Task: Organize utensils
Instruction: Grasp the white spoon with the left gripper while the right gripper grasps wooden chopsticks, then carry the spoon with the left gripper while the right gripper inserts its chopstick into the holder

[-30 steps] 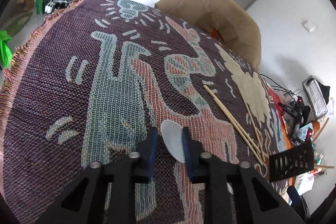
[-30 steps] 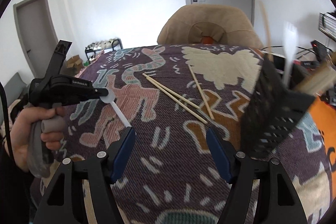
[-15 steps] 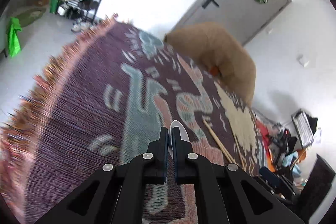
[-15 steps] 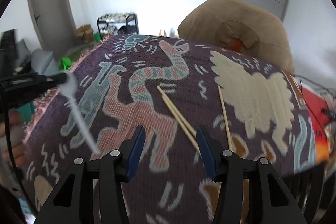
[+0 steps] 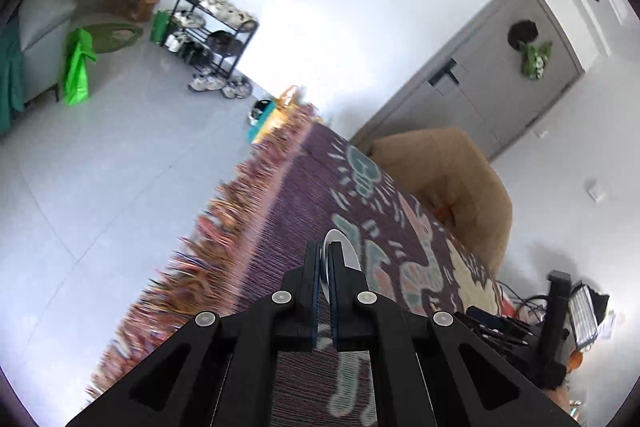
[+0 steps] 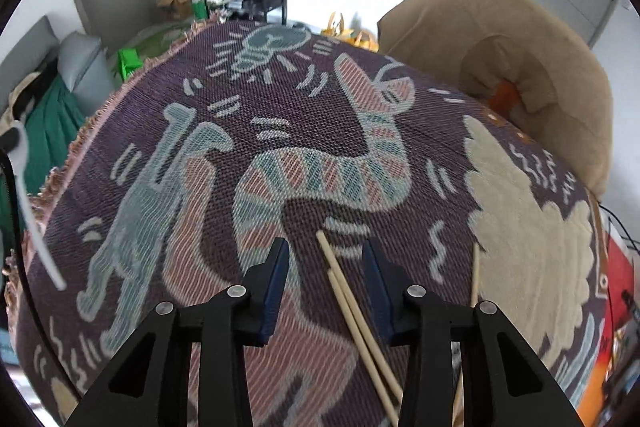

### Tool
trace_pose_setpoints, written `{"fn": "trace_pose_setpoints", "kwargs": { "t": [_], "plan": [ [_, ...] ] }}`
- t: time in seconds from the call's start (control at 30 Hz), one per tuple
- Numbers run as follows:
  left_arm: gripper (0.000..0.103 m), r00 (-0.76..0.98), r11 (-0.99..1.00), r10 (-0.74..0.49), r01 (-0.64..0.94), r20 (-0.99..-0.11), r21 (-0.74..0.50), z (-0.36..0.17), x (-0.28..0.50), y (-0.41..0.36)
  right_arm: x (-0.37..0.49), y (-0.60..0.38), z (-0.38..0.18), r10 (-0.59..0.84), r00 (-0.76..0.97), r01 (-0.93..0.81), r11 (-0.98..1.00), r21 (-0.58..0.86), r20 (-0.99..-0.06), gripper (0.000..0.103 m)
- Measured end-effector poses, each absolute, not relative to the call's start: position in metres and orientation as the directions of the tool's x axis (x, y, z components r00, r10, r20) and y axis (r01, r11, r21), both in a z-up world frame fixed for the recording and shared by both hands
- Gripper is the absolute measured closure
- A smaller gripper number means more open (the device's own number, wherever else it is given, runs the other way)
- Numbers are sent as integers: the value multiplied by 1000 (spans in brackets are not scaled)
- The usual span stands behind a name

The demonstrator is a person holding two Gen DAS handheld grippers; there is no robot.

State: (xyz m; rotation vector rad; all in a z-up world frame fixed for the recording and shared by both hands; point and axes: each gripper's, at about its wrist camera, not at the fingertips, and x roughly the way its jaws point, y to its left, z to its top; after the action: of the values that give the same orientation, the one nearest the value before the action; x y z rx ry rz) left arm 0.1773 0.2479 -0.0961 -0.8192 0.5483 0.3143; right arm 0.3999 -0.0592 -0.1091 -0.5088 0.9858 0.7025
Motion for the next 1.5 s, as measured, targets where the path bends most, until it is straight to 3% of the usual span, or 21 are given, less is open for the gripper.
{"fn": "trace_pose_setpoints", "kwargs": {
  "t": [0.07, 0.33, 0.43, 0.63, 1.17, 1.5],
  "plan": [
    [100, 817, 646, 70, -475, -573, -598, -96, 172, 255, 409, -52, -116, 272, 353, -732, 676, -83, -895, 75],
    [100, 814, 650, 83, -481, -575, -588, -95, 166, 269, 426, -41, -134, 215, 287, -747, 660, -78, -933, 78],
    [100, 815, 654, 78, -477, -575, -587, -94, 167, 268, 424, -41, -134, 243, 256, -768, 639, -44, -936, 93],
    [100, 821, 666, 61, -457, -567, -590, -86, 169, 258, 410, -50, -121, 282, 282, -765, 643, -37, -917, 95],
    [100, 863, 747, 24, -351, -504, -564, -37, 166, 202, 306, -165, -3, 538, 555, -666, 745, 48, -634, 96],
    [100, 888, 811, -33, -245, -459, -532, 1, 163, 138, 258, -241, 49, 564, 664, -608, 789, 84, -491, 97]
  ]
}}
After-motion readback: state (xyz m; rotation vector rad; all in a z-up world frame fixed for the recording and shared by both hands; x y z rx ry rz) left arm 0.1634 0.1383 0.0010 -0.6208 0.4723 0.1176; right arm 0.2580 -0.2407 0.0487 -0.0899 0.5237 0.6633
